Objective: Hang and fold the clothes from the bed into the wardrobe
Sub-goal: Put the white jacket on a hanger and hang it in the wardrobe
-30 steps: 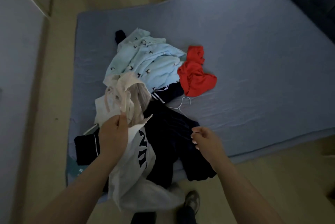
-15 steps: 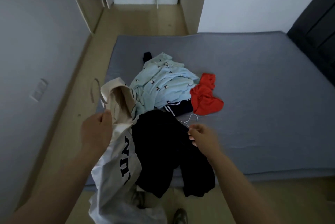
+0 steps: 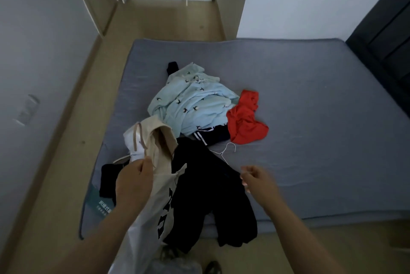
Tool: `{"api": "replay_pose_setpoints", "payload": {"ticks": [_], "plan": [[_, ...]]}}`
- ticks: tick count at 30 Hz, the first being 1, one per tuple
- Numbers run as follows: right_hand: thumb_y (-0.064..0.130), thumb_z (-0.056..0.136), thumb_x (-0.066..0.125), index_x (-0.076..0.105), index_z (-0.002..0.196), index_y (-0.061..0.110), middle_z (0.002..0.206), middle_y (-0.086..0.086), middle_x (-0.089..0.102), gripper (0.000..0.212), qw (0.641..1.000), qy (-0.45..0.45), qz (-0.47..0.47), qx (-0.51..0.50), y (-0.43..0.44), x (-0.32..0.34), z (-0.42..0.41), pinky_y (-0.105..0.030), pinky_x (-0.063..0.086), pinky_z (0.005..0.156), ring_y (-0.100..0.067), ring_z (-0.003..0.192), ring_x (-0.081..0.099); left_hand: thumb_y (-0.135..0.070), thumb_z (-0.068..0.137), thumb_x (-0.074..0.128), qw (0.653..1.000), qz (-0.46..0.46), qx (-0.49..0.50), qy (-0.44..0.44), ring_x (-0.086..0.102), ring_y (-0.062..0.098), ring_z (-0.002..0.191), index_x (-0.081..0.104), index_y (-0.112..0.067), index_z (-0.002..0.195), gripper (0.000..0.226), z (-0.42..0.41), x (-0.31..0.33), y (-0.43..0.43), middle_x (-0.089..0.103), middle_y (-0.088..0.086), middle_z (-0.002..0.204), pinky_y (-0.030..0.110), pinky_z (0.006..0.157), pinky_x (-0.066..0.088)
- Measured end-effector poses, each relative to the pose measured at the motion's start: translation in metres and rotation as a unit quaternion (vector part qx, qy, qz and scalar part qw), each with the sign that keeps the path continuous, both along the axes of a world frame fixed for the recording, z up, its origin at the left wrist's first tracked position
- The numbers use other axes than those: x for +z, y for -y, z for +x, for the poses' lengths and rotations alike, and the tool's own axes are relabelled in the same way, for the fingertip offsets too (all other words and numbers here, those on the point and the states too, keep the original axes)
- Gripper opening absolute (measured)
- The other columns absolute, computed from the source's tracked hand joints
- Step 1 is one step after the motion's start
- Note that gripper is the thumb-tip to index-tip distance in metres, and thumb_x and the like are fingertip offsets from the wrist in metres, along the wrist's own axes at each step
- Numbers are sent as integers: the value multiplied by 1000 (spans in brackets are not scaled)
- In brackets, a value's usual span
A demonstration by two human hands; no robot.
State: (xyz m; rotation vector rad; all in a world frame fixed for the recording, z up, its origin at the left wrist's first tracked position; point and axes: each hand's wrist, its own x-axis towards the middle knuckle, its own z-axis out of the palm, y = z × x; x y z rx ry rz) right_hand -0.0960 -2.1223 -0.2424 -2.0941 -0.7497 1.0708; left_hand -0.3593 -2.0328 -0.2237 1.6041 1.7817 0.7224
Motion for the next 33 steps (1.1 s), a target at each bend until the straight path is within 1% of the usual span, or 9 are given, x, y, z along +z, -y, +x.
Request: {"api": "replay_pose_setpoints", "payload": {"ticks": [4, 8, 11, 16, 22, 24, 26, 29, 33], "plan": [[7, 91, 53, 65, 99, 5, 87, -10, 64, 14, 998, 35, -43, 10, -18, -29, 3, -37, 48, 83, -23, 85, 59, -20, 98, 44, 999, 2, -44, -2, 32, 14, 44, 28, -19, 48, 52, 10, -32, -28, 33, -5, 43, 31, 48, 25], [8, 90, 52, 61, 84, 8, 79, -6, 60, 11, 994, 67, -82, 18, -36, -72, 15, -29, 40, 66, -20, 76, 55, -25, 99, 42, 995, -36, -88, -18, 39, 12, 47, 36, -15, 50, 50, 29, -76, -56, 42, -2, 47, 29, 47, 25], [7, 91, 51, 56, 88, 12, 87, -7, 58, 8, 993, 57, -100, 18, -42, -103, 27, -25, 36, 72, -18, 84, 54, -27, 99, 42, 994, -66, -83, -25, 41, 16, 51, 40, -12, 53, 48, 46, -103, -67, 47, 3, 52, 31, 50, 29], [4, 93, 49, 61, 92, 3, 89, -8, 55, 12, 987, 88, -133, 22, -70, -171, 62, -26, 34, 75, -17, 87, 50, -23, 97, 40, 992, -107, -55, -42, 37, 17, 51, 35, -12, 55, 44, 77, -160, -90, 42, 4, 52, 30, 51, 28], [7, 90, 52, 43, 65, 17, 79, -11, 53, 29, 983, 97, -152, 37, -98, -258, 94, -28, 34, 72, -21, 79, 48, -19, 97, 39, 989, -128, -48, -61, 36, 17, 51, 34, -11, 56, 43, 109, -235, -105, 42, 6, 53, 31, 50, 28], [8, 88, 56, 53, 70, 10, 81, -15, 60, 19, 981, 97, -160, 46, -105, -284, 102, -31, 36, 73, -26, 82, 54, -20, 98, 40, 989, -126, -48, -63, 38, 18, 51, 34, -12, 54, 45, 118, -260, -110, 43, 5, 53, 31, 50, 27], [8, 88, 59, 63, 88, -1, 91, -19, 66, 10, 982, 92, -159, 47, -109, -314, 110, -28, 36, 76, -29, 90, 59, -23, 98, 40, 989, -116, -50, -72, 40, 18, 52, 36, -15, 53, 47, 125, -285, -114, 45, 5, 53, 31, 50, 26], [11, 88, 62, 64, 99, -2, 102, -18, 67, 17, 982, 89, -155, 60, -112, -353, 117, -22, 36, 76, -29, 98, 61, -21, 98, 41, 991, -96, -43, -77, 39, 16, 51, 34, -15, 52, 47, 129, -313, -114, 43, 3, 51, 30, 48, 24], [17, 90, 63, 57, 118, -1, 121, -19, 59, 34, 977, 87, -167, 97, -123, -392, 118, -27, 38, 91, -30, 112, 55, -18, 99, 42, 992, -81, -35, -85, 37, 15, 48, 32, -12, 51, 49, 126, -335, -111, 40, 2, 47, 29, 47, 27]]}}
